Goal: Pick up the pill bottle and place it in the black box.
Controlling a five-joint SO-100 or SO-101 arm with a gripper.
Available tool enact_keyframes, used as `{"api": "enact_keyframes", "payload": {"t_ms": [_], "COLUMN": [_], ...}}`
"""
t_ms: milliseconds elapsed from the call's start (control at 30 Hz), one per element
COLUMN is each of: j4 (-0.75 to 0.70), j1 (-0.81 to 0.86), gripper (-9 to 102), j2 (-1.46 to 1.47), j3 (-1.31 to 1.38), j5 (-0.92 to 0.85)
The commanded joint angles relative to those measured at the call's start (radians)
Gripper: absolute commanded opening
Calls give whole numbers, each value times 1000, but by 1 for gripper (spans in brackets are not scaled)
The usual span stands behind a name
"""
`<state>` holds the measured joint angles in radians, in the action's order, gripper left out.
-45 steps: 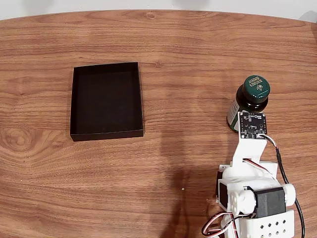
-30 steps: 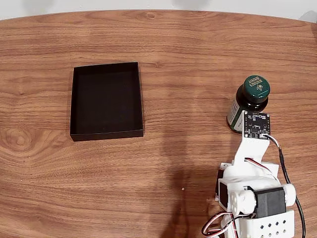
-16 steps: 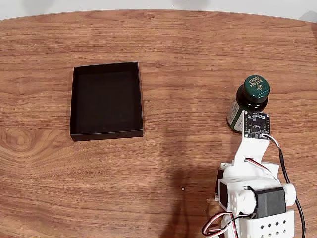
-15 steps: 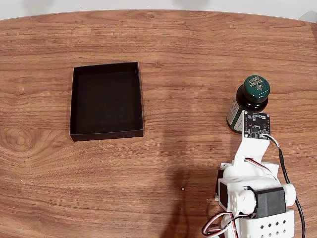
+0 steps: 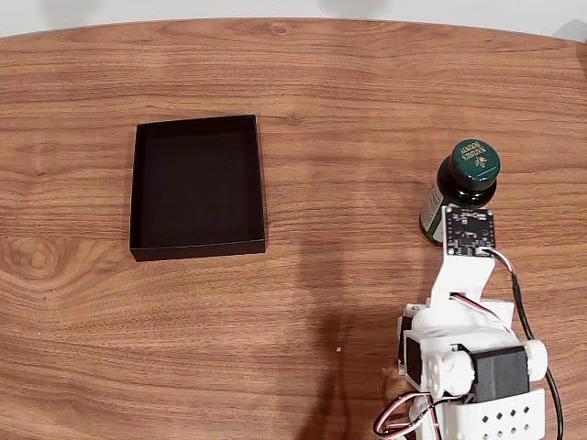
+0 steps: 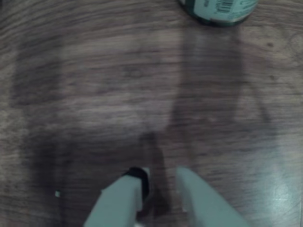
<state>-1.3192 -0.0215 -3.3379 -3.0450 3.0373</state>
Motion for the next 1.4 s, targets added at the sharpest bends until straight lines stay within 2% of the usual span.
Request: {"api": "enact_keyframes", "payload": {"t_ms": [0,133,267,533,1100,1367], "j4": [41,189,319,362,606,724], "j1": [63,138,218,291,279,324], "gripper": [5,6,15,24,31,37], "j2": [-2,0,2,2,38,124], "j3": [15,15,15,15,15,15], "j5": [49,40,9,104,100,156]}}
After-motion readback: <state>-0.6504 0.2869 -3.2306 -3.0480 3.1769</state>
